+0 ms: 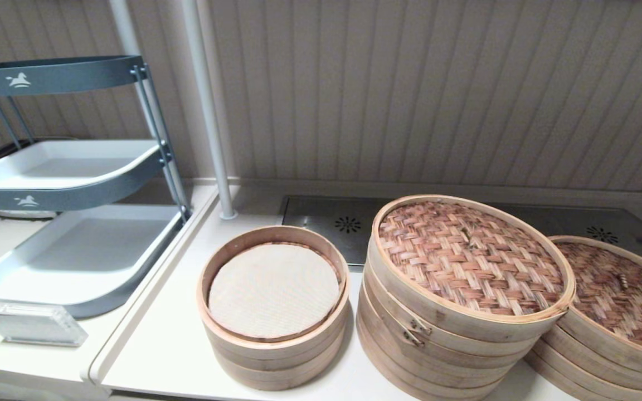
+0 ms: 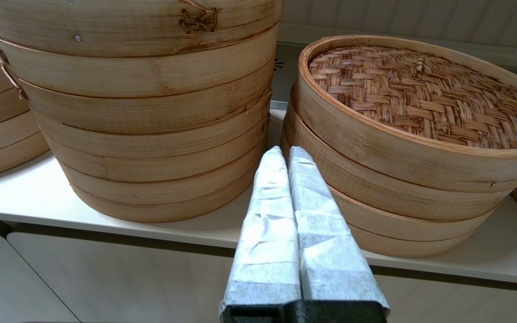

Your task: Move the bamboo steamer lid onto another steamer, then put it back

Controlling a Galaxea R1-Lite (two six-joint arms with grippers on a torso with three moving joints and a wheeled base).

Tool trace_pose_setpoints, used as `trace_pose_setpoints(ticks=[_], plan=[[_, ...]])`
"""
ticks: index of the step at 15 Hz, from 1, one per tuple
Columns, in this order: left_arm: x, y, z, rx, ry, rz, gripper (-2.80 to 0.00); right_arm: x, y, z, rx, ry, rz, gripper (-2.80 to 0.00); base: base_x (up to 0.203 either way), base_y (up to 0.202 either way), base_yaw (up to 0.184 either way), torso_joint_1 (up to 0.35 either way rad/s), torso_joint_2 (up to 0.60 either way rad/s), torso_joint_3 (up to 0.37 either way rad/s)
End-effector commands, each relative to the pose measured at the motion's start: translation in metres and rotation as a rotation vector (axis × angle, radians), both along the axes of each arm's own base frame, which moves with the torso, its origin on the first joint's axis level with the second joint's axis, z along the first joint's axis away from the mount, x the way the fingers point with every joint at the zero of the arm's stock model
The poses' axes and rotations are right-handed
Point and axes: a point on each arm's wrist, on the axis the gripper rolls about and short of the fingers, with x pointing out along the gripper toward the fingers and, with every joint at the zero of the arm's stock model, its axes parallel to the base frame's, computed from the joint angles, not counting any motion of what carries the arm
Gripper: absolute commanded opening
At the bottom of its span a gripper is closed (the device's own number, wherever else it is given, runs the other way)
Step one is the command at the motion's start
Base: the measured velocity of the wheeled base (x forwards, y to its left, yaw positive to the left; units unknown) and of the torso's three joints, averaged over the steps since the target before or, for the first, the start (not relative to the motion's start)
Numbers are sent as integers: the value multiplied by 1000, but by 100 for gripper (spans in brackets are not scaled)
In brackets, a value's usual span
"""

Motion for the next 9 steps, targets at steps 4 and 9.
trace_pose_setpoints(ticks=[4, 9], plan=[[2, 0, -7, 0, 22, -1, -280, 2, 0, -7, -1, 25, 0, -280, 0, 0, 0, 0, 0, 0], [2, 0, -7, 0, 22, 1, -280, 2, 0, -7, 6, 24, 1, -280, 0, 0, 0, 0, 0, 0]])
